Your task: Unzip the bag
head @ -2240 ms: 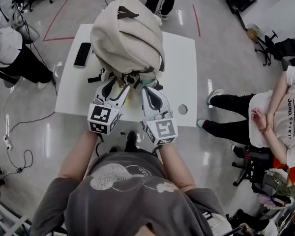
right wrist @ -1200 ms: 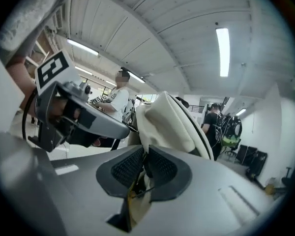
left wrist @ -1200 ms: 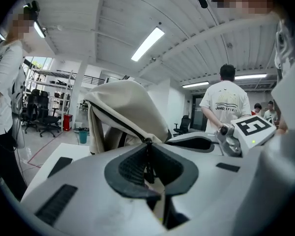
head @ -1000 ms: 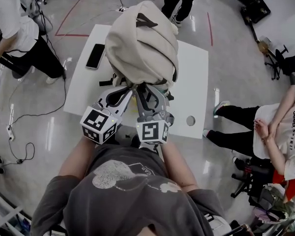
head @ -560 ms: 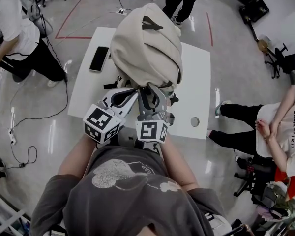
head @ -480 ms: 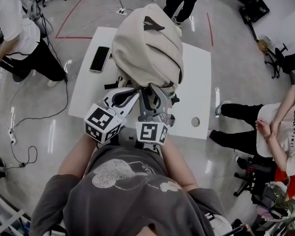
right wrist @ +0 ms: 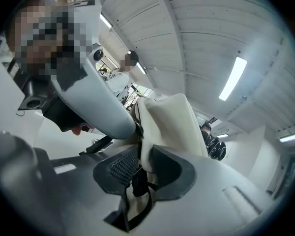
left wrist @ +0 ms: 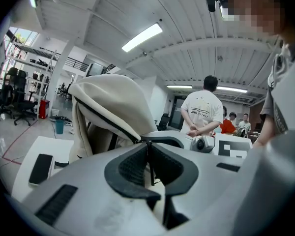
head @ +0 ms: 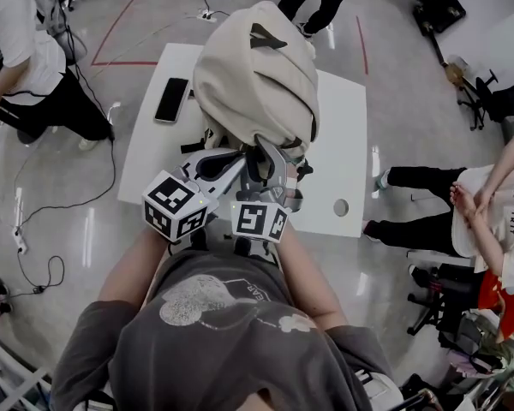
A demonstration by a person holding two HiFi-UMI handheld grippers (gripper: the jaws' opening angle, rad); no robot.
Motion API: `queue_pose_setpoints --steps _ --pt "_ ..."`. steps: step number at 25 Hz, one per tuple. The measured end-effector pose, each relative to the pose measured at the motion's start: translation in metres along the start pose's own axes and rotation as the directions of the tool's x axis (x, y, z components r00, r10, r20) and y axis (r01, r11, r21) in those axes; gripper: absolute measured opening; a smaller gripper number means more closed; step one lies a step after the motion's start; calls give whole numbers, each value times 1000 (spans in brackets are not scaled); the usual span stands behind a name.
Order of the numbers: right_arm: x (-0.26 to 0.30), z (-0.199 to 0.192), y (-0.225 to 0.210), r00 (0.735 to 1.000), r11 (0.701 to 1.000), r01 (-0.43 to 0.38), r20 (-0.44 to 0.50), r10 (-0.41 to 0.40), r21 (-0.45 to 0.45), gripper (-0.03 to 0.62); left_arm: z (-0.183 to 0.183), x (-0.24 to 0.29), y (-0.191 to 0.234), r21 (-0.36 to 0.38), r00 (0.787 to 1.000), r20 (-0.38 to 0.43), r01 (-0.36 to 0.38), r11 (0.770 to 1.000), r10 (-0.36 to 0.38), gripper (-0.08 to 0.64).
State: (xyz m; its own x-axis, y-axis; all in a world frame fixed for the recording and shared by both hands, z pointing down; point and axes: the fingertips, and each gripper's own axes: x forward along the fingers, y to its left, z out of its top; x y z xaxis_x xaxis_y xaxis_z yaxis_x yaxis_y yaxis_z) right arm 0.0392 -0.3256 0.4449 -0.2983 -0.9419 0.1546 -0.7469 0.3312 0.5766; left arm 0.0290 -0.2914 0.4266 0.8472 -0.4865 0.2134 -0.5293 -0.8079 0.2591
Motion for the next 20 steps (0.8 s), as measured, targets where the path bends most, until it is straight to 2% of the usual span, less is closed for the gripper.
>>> queue_pose_setpoints --steps 4,7,11,13,17,18,20 --pt "-2 -1 -1 999 998 -47 2 47 44 59 7 -6 12 -13 999 15 -29 999 30 32" --pt "-6 0 -3 998 996 -56 17 55 63 51 16 -9 17 -40 999 35 -24 999 25 32" --pt "-9 -1 -5 999 995 -53 17 52 81 48 45 -20 31 -173 988 153 1 985 26 31" --pt "-11 0 -5 998 995 -54 23 52 82 47 54 -25 39 -154 987 160 -11 988 36 31" --pt "-11 1 -5 998 995 -56 27 54 78 47 53 -26 37 -26 993 113 -35 999 38 31" --pt "-11 1 -5 998 995 -57 29 55 77 47 52 -27 37 -20 993 110 -34 999 36 30" --pt "-11 1 -5 998 996 -54 30 52 73 47 51 -29 41 -52 992 121 -26 998 32 31"
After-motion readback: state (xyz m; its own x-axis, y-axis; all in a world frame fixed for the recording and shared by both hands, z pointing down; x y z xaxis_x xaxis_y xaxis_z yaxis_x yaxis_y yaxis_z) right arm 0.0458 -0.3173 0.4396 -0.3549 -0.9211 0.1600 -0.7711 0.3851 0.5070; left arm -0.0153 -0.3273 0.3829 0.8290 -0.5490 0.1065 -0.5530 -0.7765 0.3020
